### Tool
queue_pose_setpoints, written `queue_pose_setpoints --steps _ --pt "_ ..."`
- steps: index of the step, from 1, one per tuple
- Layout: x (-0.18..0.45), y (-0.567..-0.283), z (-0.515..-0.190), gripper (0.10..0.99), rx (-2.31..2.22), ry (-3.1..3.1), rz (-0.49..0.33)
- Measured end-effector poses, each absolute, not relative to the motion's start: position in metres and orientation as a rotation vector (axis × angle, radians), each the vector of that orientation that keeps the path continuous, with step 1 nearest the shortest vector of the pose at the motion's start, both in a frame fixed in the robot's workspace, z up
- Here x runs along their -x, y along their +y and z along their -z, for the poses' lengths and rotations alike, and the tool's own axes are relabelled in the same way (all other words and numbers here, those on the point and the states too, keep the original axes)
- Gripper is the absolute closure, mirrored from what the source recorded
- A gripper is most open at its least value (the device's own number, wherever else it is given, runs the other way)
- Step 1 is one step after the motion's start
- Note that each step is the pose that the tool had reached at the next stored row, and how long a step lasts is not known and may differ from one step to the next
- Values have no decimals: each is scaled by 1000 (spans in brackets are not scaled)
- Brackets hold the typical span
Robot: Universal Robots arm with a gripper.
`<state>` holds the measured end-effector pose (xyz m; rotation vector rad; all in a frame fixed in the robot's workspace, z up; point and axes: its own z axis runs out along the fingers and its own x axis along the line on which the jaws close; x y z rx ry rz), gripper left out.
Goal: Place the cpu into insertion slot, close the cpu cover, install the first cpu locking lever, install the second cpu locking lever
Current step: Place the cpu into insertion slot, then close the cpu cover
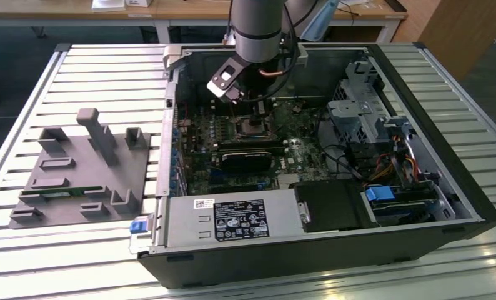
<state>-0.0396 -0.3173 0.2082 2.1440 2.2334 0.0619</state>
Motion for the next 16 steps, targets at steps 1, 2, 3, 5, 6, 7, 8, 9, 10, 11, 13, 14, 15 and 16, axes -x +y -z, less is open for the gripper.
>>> queue_pose_setpoints --steps 1,2,3,5,6,7,8,9,10,11,13,14,15,16 --pt "40 -317 -208 980 -2144 2233 -62" --pt "40 -317 -208 980 -2144 2233 -62" --pt "40 -317 -209 980 -2144 2233 -62" --pt "40 -317 -209 980 -2144 2233 -62" --pt "40 -317 -209 980 -2144 2233 -62" --pt "40 -317 -209 980 -2144 2233 -61" --pt "40 -317 -209 980 -2144 2233 -61" --pt "40 -317 -209 980 -2144 2233 -61" --pt "40 -317 -210 980 -2144 2233 -61" --pt "40 -317 -210 980 -2144 2233 -61" --pt "40 -317 -211 980 -2144 2233 -61" --pt "40 -317 -212 980 -2144 2233 -61" --pt "40 -317 -213 980 -2144 2233 -61" --pt "40 -317 -214 980 -2144 2233 -61"
